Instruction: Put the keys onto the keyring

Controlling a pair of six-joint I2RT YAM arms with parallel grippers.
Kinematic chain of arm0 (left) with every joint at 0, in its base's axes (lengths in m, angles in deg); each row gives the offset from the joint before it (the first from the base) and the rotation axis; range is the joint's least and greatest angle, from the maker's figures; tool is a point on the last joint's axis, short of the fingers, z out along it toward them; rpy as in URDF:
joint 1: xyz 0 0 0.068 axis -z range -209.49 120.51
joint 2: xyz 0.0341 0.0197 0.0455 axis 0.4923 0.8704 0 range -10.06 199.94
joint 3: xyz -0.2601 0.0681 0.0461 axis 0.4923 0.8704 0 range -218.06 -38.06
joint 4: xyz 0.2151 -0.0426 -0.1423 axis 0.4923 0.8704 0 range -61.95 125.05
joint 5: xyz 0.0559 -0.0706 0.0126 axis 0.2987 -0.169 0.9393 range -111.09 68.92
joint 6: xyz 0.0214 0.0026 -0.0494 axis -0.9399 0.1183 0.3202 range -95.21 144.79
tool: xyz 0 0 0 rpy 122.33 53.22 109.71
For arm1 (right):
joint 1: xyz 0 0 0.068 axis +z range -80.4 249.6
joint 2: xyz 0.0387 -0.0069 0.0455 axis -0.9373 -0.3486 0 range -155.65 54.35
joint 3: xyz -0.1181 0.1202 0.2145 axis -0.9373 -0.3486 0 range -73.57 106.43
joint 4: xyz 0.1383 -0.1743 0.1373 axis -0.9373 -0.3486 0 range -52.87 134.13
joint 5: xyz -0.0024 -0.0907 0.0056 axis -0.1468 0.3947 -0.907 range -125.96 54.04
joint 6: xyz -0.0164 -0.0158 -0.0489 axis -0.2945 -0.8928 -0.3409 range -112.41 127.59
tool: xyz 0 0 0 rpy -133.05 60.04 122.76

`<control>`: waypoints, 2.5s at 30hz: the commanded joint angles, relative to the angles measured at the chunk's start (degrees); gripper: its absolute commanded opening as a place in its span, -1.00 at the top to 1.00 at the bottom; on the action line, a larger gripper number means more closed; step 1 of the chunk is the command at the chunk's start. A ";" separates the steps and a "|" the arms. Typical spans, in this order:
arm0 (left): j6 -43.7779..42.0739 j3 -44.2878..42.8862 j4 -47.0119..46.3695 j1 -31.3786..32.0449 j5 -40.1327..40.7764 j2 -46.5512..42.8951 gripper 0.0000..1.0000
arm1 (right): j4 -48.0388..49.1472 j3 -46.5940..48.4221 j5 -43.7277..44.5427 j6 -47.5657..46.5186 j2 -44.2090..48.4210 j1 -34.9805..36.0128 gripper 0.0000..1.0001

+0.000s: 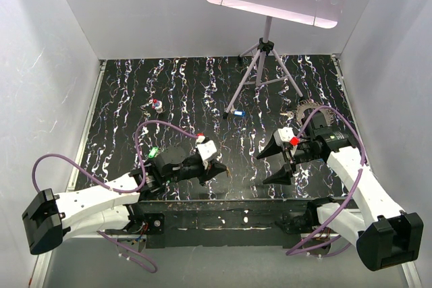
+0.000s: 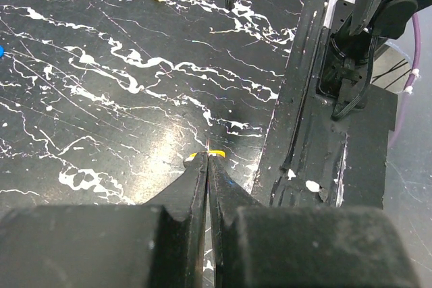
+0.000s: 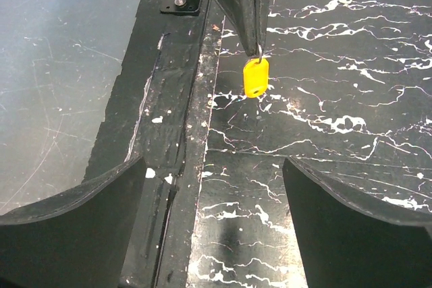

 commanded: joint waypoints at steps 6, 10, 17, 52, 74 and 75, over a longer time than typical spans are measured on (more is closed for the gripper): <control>0.79 0.96 -4.47 1.33 2.76 -0.10 1.00 | 1.69 -0.16 -1.32 1.15 0.15 0.86 -0.81; 1.23 1.58 -6.23 1.77 3.28 -0.02 1.00 | 1.25 0.28 -1.05 0.71 0.24 0.86 -0.82; 1.76 2.45 -8.60 2.48 3.72 0.51 1.00 | -0.24 2.03 -0.96 -0.95 -0.55 0.86 -0.84; 4.49 2.02 -20.12 4.15 1.79 7.37 1.00 | 12.50 9.59 7.03 12.93 -10.40 16.59 0.02; 5.63 2.81 -22.32 4.41 1.79 8.42 1.00 | 14.69 8.36 8.71 14.16 -11.63 19.58 0.39; 5.63 2.81 -22.40 4.41 1.70 8.42 1.00 | 14.78 8.36 8.79 14.16 -11.63 19.58 0.43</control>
